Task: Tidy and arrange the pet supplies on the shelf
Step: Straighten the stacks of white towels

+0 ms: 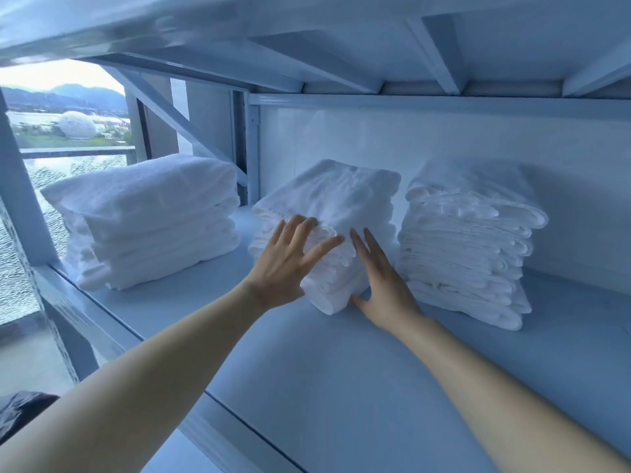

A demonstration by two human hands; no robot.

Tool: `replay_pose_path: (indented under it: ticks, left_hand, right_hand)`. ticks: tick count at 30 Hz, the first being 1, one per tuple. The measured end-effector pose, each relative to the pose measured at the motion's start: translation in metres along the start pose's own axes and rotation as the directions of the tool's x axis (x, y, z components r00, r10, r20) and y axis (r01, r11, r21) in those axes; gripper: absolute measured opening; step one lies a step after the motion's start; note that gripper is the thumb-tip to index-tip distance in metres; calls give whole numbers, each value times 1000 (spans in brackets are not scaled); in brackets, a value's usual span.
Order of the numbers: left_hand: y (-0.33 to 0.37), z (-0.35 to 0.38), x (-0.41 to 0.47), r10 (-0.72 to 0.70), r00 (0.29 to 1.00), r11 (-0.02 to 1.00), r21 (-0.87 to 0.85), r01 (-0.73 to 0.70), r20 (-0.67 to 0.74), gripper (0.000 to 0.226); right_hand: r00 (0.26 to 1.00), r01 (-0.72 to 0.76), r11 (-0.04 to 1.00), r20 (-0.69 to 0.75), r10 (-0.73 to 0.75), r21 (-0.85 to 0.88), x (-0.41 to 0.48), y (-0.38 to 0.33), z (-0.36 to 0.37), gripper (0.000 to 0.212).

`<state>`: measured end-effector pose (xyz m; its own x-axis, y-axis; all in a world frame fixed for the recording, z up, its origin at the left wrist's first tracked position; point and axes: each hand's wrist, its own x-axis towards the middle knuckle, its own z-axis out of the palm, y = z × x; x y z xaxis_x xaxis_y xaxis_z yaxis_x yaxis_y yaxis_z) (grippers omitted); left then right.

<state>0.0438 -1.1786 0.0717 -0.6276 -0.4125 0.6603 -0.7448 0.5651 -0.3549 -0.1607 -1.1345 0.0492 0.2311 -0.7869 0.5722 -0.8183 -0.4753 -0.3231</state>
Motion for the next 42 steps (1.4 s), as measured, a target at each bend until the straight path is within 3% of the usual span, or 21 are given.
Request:
replay_pose_path:
  ticks: [6,16,21,26,32,37,42]
  left_hand:
    - [-7,-15,-25,-32,999,999,1,32,-31,105]
    - [-33,-73,-93,-169,983,982,101,161,66,99]
    - [-45,-102,-119,-189,978,967,192,169,91,100]
    - [-55,-127,-133,-217,956,967,180,182,199,118]
    - [-54,-147,-124,-264,943,960,-35,276,202,106]
    - [-31,-141,-107,-221,959,975,41,217,180,69]
    - [-16,-123,-102,-298,949,952,106,288,104,61]
  right_hand:
    - [997,77,995,22,-79,60,-1,-17,5,115]
    - [965,258,937,-20,-261,236,-2,-80,38,100]
    - [919,354,892,69,-387,282,1,-95,40,101]
    - [926,378,918,-27,-378,118,11,-80,28,96]
    - [935,353,931,7,-355,95,22,-76,28,104]
    - [941,334,938,29,-338,93,22,-76,33,107]
    - [936,328,936,90,-340,127,24,-69,35,112]
